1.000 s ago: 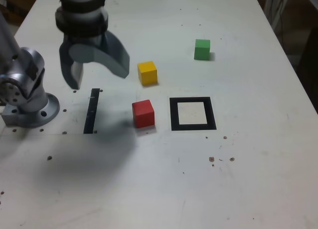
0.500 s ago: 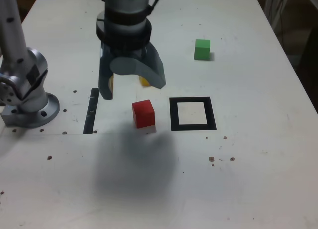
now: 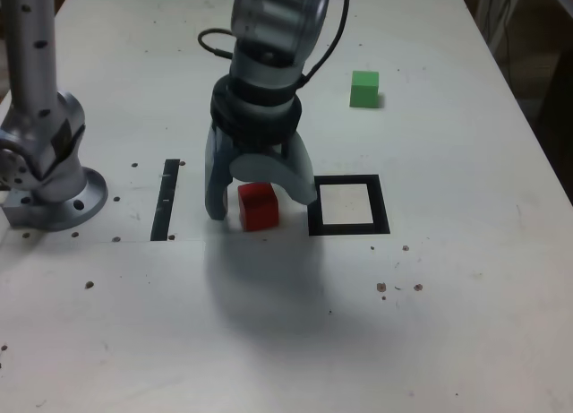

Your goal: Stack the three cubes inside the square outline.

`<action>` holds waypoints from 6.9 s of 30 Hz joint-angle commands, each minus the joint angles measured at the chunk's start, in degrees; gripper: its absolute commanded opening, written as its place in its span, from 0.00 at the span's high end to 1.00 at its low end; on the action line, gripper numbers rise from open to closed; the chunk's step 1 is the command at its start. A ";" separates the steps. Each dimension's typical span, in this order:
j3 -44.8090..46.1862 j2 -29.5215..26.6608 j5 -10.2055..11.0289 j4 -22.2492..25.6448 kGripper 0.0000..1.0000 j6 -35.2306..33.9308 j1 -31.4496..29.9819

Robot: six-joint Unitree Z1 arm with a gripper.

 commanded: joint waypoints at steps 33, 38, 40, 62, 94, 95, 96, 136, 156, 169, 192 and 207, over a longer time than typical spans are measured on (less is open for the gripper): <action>2.76 1.32 1.46 -6.30 0.78 1.26 2.79; 1.05 0.40 2.02 -4.19 0.81 1.39 2.79; -0.54 0.14 2.67 -2.74 0.81 1.80 2.79; -18.70 7.70 6.05 3.33 0.81 10.49 2.79; -24.34 16.13 8.57 5.28 0.78 11.47 3.58; -24.34 16.17 8.53 5.15 0.78 11.48 3.59; -24.34 16.21 8.49 5.02 0.77 11.49 3.60; -11.87 -3.47 13.32 11.53 0.01 17.93 25.06; -3.31 3.57 8.38 -0.92 0.09 19.25 29.74; -2.52 4.07 7.52 -3.76 0.52 19.77 30.03; -5.37 1.97 6.64 -2.70 0.81 21.19 29.59; -20.45 -2.93 5.49 11.30 0.83 19.71 14.61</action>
